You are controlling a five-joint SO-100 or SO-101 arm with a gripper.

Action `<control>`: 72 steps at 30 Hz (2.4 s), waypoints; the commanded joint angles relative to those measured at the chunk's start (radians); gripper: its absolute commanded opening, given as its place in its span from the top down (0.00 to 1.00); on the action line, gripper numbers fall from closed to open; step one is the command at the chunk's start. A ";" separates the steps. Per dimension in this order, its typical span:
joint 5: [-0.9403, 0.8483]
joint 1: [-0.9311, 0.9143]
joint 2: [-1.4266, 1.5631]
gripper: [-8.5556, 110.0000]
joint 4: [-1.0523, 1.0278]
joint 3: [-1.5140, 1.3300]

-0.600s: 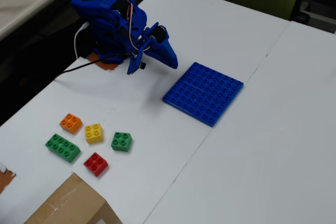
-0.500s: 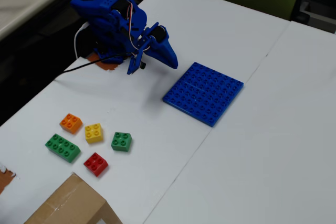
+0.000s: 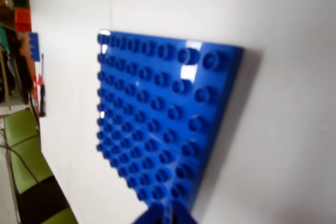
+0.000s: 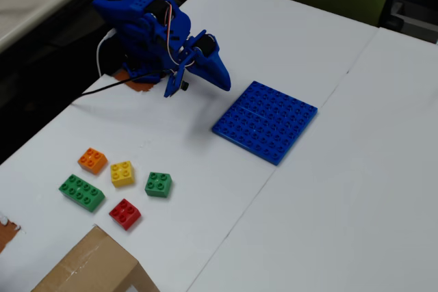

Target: Pick up the 2x2 green block and go up the 8x8 blue block.

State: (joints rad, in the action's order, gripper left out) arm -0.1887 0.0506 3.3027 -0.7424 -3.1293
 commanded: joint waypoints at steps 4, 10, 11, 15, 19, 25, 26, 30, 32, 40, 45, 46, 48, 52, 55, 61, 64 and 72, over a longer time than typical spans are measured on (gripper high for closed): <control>-0.482 0.015 0.008 0.93 0.060 -0.006; -1.098 -0.034 0.008 0.93 0.049 -0.005; -1.197 -0.049 0.008 0.93 0.043 -0.005; -1.513 -0.095 0.006 0.92 -0.048 0.008; -1.701 -0.144 0.005 0.89 -0.133 0.012; -1.603 -0.241 -0.003 0.90 -0.307 0.207; -1.589 -0.249 -0.040 0.90 -0.353 0.268; -1.551 -0.272 -0.278 0.91 -0.560 0.586; -1.554 -0.298 -0.439 0.91 -0.667 0.781; -1.555 -0.471 -1.055 0.85 -0.807 1.293; -1.542 -0.620 -1.371 0.75 -0.882 1.583; -1.532 -0.640 -1.405 0.73 -0.877 1.612; -1.477 -0.684 -1.453 0.68 -0.853 1.641; -1.474 -0.764 -1.539 0.62 -0.787 1.649; -1.471 -0.779 -1.658 0.60 -0.759 1.720; -1.374 -0.770 -1.945 0.59 -0.831 2.029; -1.358 -0.773 -2.003 0.59 -0.822 2.098; -1.344 -0.802 -2.097 0.57 -0.788 2.186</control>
State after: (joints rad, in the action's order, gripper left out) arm -1.5417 -0.7409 1.2072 -1.5463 -1.0140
